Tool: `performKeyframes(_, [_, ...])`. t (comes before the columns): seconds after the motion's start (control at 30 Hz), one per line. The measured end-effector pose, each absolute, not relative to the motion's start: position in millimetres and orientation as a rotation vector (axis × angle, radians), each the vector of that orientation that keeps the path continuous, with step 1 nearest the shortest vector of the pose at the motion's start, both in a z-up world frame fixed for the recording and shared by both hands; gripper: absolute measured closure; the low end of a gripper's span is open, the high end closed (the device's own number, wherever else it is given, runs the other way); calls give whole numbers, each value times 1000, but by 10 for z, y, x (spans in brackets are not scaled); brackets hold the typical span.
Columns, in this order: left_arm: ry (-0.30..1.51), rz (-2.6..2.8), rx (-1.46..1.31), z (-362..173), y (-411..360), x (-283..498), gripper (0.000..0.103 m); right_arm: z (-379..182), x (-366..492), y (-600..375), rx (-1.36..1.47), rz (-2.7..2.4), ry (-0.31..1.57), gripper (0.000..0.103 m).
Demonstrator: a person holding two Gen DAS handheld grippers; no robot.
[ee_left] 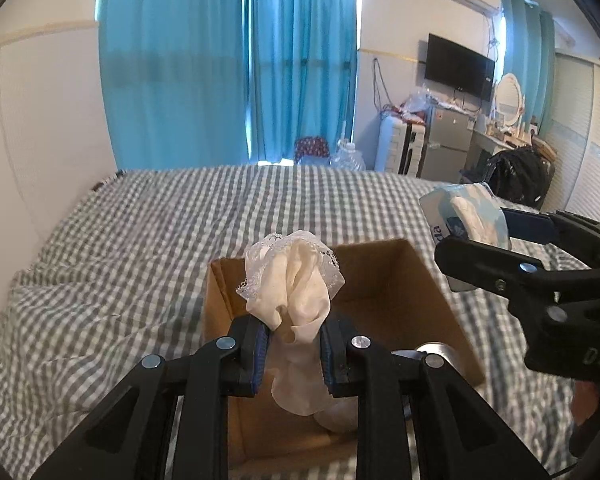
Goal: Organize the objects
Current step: 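Lower the lace cloth and tissue pack into the box and release both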
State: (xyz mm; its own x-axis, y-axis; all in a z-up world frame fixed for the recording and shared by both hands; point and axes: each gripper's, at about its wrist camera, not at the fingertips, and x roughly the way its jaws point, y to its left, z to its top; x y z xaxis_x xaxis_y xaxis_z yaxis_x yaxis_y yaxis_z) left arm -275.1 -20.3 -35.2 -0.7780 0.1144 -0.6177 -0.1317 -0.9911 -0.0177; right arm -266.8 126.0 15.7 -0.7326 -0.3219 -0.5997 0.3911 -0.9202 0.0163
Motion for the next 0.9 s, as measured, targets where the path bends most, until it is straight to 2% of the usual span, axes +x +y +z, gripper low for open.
performKeyframes(0.23, [77,2801,-1058,-762,-178,-3002,81,-341,-3139,1231,979,-2583,138,30])
performKeyframes(0.43, [75,2761,-1069,-858,-128,-3031,78,-528,-3228,1194,1007,-2561,121,28])
performKeyframes(0.5, [73,2765,-1086,-840,-121,-3005,69,-542,-3239,1214,1020,-2559,103,24])
performKeyframes(0.53, [66,2763,-1094,-819,-124,-2984,55,-511,-3215,1238,1002,-2579,77,15])
performKeyframes(0.57, [58,2767,-1093,-796,-132,-2945,41,-473,-3205,1268,988,-2586,54,12])
performKeyframes(0.6, [51,2783,-1084,-761,-135,-2894,37,-427,-3166,1297,975,-2588,30,10])
performKeyframes(0.63, [49,2793,-1080,-727,-141,-2840,33,-355,-3128,1339,960,-2581,-2,10])
performKeyframes(0.7, [48,2797,-1085,-662,-139,-2724,33,-224,-3062,1405,946,-2573,-32,10])
performKeyframes(0.83, [48,2808,-1087,-452,-128,-2439,32,136,-2774,1505,903,-2611,9,9])
performKeyframes(0.9, [40,2828,-1047,-264,-113,-2249,26,339,-2591,1540,868,-2633,42,9])
